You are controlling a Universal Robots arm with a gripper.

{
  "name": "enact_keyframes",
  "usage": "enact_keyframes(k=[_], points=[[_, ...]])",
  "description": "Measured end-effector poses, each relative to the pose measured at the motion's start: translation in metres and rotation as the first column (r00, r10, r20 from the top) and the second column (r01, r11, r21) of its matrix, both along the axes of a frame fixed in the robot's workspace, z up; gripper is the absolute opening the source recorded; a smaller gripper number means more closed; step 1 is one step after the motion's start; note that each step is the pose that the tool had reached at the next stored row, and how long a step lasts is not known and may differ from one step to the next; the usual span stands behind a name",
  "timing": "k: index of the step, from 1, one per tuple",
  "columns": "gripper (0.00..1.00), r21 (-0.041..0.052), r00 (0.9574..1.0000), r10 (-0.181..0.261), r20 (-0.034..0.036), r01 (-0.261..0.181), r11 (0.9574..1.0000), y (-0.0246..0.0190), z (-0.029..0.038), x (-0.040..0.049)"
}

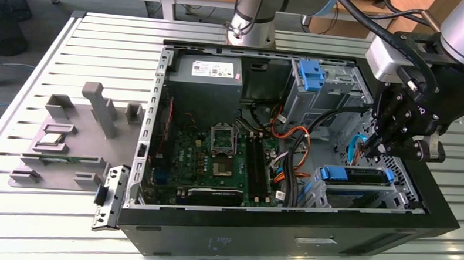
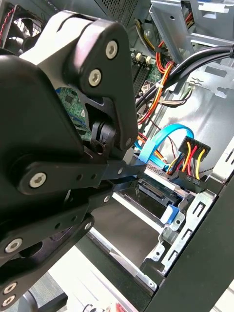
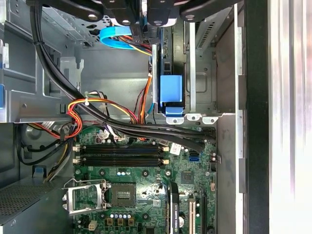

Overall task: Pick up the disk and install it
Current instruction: 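Insert the first disk wire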

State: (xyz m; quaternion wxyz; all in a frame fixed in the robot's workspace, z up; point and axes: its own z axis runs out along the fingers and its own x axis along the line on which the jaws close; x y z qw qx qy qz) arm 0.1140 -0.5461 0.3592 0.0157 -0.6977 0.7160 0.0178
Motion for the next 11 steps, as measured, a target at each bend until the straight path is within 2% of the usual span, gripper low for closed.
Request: enact_keyframes(k=[7, 8, 11], points=[[0.17, 0.0, 1.0, 0.0, -0.0001, 0.0, 1.0, 0.0, -0.0002, 0.0], [0.24, 0.0, 1.0, 0.0, 0.0, 0.0, 1.0, 0.0, -0.0003, 0.0], [0.24, 0.0002, 1.0, 0.0, 0.0, 0.0, 1.0, 0.0, -0.0007, 0.0001]])
